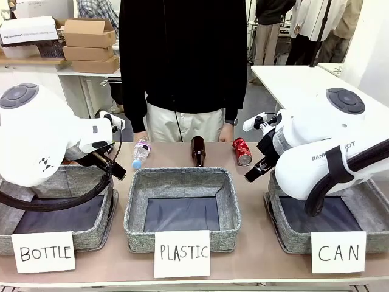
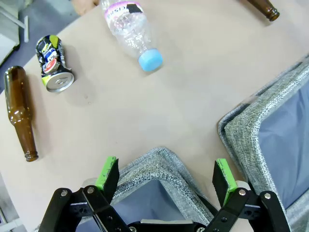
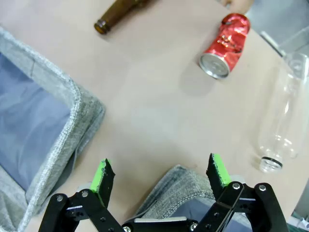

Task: Sort the can waste into the basket.
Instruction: Pick up the can waste from the table and place it in the right Fabric basket.

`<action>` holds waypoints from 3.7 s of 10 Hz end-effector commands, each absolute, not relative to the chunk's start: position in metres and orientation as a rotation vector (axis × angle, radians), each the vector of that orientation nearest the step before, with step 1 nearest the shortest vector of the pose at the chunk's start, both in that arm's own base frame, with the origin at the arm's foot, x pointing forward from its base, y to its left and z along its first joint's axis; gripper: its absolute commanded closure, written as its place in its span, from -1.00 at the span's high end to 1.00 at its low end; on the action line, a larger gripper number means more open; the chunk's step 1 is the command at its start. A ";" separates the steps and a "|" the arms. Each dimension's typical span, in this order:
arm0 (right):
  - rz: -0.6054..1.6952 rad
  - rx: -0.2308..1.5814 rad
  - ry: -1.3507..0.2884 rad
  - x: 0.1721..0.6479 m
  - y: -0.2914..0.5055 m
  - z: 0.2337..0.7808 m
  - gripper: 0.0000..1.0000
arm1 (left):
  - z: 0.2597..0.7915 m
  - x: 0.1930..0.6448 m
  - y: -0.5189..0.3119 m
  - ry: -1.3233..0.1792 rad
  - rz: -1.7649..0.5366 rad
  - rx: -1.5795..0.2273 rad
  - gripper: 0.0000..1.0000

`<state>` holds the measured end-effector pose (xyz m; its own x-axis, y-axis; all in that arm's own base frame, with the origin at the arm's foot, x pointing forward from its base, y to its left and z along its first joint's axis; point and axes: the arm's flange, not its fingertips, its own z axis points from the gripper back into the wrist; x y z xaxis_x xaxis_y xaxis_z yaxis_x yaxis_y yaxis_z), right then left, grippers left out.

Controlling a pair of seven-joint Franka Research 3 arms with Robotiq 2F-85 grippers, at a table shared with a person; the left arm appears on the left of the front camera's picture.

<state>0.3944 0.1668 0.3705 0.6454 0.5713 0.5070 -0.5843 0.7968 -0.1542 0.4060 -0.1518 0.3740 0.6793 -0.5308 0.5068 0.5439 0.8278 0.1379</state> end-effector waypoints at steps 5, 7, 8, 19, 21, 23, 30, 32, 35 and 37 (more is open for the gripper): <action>0.597 0.197 -0.610 0.339 0.161 0.492 1.00 | 0.505 0.368 -0.153 -0.699 -0.461 -0.149 1.00; 0.494 0.185 -0.680 0.281 0.128 0.539 1.00 | 0.553 0.314 -0.150 -0.625 -0.336 -0.115 1.00; 0.509 0.170 -0.722 0.256 0.114 0.535 1.00 | 0.548 0.278 -0.151 -0.654 -0.590 -0.161 1.00; -0.418 1.636 -0.257 0.369 -0.026 0.496 1.00 | 0.497 0.352 0.029 -0.374 0.077 -1.308 1.00; -0.012 1.472 -0.328 0.362 -0.038 0.497 1.00 | 0.512 0.342 0.041 -0.382 0.033 -1.295 1.00; -0.012 1.472 -0.328 0.362 -0.038 0.497 1.00 | 0.512 0.342 0.041 -0.382 0.033 -1.295 1.00; -0.012 1.472 -0.328 0.362 -0.038 0.497 1.00 | 0.514 0.340 0.043 -0.362 0.053 -1.274 1.00; -0.012 1.472 -0.328 0.362 -0.038 0.497 1.00 | 0.536 0.386 0.022 -0.399 -0.010 -0.947 1.00; -0.012 1.472 -0.328 0.362 -0.038 0.497 1.00 | 0.523 0.478 0.006 -0.397 0.052 -0.643 1.00; -0.012 1.472 -0.328 0.362 -0.038 0.497 1.00 | 0.529 0.447 0.002 -0.463 0.006 -0.722 1.00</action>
